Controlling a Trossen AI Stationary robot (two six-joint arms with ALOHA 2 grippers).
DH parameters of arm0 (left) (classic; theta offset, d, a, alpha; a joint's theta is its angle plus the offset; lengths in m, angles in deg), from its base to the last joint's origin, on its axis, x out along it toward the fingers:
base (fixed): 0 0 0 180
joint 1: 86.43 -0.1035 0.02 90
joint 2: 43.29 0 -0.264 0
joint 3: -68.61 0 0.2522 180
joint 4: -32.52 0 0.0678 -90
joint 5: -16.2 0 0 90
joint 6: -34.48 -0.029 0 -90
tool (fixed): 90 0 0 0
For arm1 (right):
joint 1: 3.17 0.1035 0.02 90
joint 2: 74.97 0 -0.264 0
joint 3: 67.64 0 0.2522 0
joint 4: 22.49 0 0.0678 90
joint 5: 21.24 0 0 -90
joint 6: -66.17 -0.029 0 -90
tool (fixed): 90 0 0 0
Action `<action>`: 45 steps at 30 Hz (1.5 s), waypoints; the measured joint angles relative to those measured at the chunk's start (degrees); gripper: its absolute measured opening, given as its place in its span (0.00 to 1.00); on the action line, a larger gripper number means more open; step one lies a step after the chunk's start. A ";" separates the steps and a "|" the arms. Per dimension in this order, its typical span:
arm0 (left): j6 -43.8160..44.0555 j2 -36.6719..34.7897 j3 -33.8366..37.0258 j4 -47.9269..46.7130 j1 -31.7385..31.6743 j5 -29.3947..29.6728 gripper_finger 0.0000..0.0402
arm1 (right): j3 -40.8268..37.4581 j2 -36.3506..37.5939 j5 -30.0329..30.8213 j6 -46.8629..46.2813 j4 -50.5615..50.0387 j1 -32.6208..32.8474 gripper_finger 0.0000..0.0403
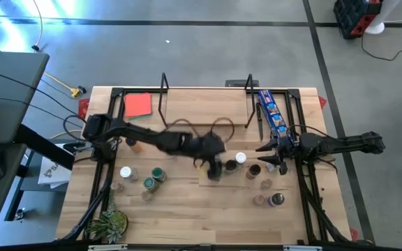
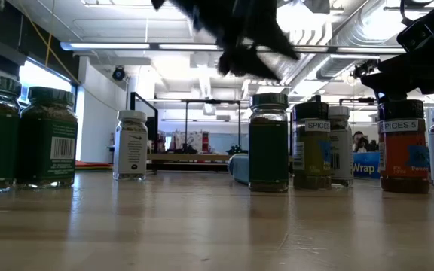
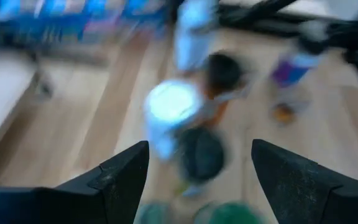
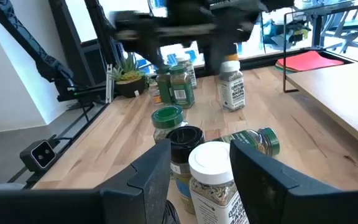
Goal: Shelf spices
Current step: Put the black seasoning bottle on the shelf
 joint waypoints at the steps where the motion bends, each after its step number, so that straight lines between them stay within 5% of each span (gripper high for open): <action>1: -1.14 0.50 -0.03 2.68 1.15 1.95 0.70 | 0.00 0.00 0.00 0.00 0.00 0.00 0.40; 9: 1.54 4.85 -0.02 6.32 1.94 9.63 0.70 | -0.02 -0.02 0.00 0.00 0.00 0.01 0.40; 15: 0.27 7.36 -0.02 9.65 1.77 5.33 0.71 | -0.01 -0.04 0.00 0.00 0.00 0.01 0.40; 45: 2.63 10.42 -0.02 8.62 2.25 5.35 0.71 | 0.00 -0.04 0.00 0.00 0.00 0.02 0.40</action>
